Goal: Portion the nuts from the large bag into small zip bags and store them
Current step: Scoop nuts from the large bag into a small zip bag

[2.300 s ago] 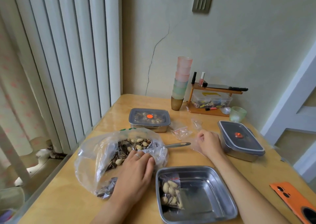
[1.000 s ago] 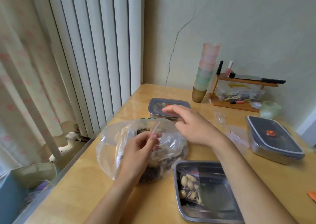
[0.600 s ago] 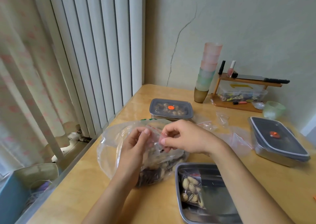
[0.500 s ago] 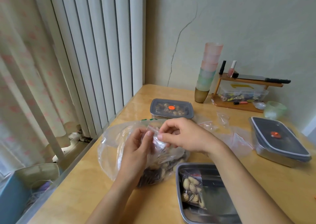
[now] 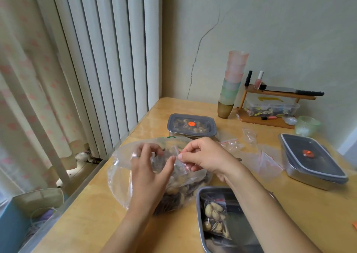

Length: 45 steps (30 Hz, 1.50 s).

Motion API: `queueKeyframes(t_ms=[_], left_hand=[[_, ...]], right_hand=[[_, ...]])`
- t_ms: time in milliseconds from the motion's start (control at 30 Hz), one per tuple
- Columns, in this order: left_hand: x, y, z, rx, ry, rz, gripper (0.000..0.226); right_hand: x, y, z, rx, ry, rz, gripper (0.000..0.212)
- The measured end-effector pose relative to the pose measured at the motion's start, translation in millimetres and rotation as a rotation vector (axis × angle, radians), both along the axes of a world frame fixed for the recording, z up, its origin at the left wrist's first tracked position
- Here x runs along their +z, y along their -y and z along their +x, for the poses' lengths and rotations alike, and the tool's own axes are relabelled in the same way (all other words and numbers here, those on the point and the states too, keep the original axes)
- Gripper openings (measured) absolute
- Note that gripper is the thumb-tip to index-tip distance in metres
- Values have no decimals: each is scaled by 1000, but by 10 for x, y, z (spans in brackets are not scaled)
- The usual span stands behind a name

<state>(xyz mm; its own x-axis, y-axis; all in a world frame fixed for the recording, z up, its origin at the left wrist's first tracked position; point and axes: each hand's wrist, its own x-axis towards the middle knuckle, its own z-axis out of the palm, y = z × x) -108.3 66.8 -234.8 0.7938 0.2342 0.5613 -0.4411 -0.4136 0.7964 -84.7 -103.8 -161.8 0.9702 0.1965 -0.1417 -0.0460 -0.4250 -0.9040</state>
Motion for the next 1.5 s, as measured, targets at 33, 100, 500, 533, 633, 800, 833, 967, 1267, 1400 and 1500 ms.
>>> queueKeyframes(t_ms=[33,100,500,533,633,800,833,967,1267,1400,1500], left_hand=[[-13,7,2,6,33,46,24],[-49,30,10,-15,12,98,19],[-155,51,63,-4,-143,187,37],[-157,54,65,29,-125,181,34],[-138,53,49,23,-72,153,34],[-93,55,-8,-112,-133,158,42],[-93,52,-5,-109,-137,161,41],[-108,67,21,-57,-139,127,33],[-86,73,6,-76,-158,178,30],[-26,76,-16,-162,-168,68,28],[4,72,-37,-201,-163,53,29]], right_hand=[[-16,-7,2,-15,-4,14,11],[-36,-13,5,-37,-10,48,9],[-55,-56,2,24,80,-53,8],[-64,-56,13,19,108,-69,7],[-97,-71,27,17,185,-111,7],[-79,-68,12,96,225,-161,8],[-70,-59,10,109,222,-159,8],[-71,-66,10,121,226,-201,10],[-70,-138,-24,78,363,-350,12],[-37,-76,-22,112,316,-269,6],[-35,-73,-19,75,346,-282,8]])
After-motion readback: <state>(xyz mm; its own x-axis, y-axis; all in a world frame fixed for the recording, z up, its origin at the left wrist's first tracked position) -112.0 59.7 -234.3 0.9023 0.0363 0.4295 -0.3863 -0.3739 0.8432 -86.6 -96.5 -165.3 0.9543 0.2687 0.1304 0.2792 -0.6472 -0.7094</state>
